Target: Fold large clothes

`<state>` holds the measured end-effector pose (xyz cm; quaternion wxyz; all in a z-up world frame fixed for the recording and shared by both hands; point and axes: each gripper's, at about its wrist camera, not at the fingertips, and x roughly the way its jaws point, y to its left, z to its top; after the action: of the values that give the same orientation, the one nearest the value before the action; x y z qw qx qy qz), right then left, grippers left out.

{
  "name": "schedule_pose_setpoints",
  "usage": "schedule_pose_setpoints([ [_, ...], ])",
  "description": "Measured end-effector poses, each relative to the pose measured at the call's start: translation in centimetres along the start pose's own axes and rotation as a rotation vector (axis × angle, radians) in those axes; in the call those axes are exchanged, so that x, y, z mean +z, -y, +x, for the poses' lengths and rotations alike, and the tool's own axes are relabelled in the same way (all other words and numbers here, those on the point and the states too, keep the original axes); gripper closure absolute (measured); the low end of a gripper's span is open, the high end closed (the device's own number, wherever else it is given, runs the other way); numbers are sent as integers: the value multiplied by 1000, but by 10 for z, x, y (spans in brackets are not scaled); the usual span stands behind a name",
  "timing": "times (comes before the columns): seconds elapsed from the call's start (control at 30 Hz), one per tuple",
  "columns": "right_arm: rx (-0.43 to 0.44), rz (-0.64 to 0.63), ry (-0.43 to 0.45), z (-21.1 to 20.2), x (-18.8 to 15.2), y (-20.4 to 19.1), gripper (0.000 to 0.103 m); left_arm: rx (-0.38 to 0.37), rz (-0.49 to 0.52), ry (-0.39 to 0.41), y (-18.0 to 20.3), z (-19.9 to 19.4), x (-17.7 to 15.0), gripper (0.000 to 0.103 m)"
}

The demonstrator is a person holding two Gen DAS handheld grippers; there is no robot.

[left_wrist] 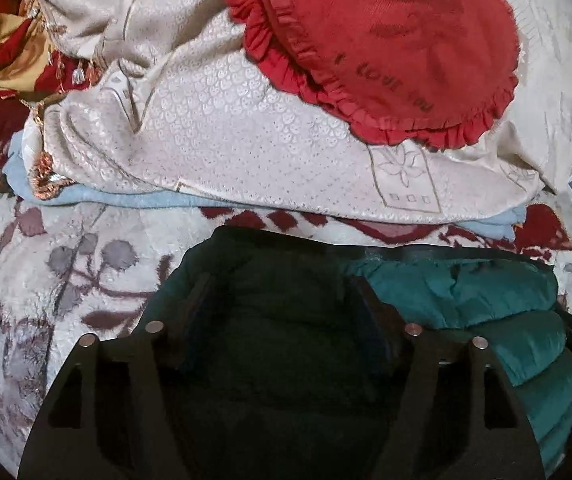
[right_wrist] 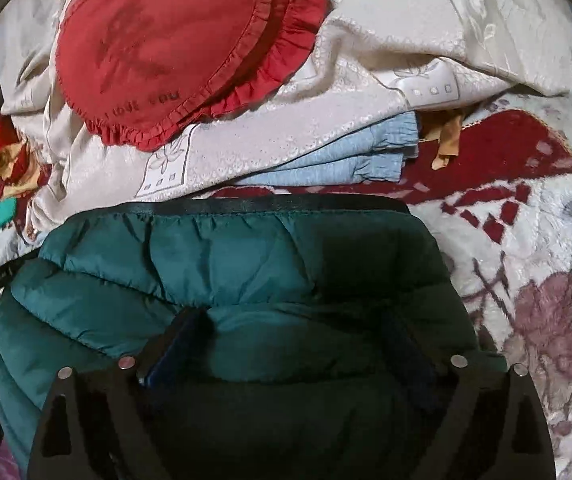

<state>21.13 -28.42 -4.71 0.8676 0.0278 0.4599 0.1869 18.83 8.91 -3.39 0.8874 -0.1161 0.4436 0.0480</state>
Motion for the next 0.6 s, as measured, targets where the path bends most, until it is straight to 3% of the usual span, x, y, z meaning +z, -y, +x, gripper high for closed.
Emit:
schedule_pose_setpoints([
  [0.1, -6, -13, -17, 2, 2, -6, 2, 6, 12, -44, 2, -5, 4, 33],
  [0.13, -1, -15, -29, 3, 3, -8, 1, 25, 13, -24, 2, -18, 5, 33],
  [0.23, 45, -14, -71, -5, 6, -6, 1, 69, 83, 105, 10, -81, -2, 33],
  [0.3, 61, 22, -36, -29, 3, -1, 2, 118, 173, 211, 20, -134, -19, 30],
  [0.37, 45, 58, 33, -66, -7, 1, 2, 149, 223, 274, 27, -173, -38, 15],
  [0.43, 29, 60, 70, -102, -21, -3, 2, 74, 206, 311, 27, -213, -67, 0],
  [0.5, -6, 32, 93, -149, -46, -16, 2, -43, 129, 288, 18, -229, -86, 0],
  [0.53, -17, 15, 98, -165, -57, -22, 2, -81, 75, 198, 13, -228, -94, 0],
  [0.6, -49, -10, 100, -198, -86, -36, 2, -82, 13, 56, 8, -223, -107, 0],
])
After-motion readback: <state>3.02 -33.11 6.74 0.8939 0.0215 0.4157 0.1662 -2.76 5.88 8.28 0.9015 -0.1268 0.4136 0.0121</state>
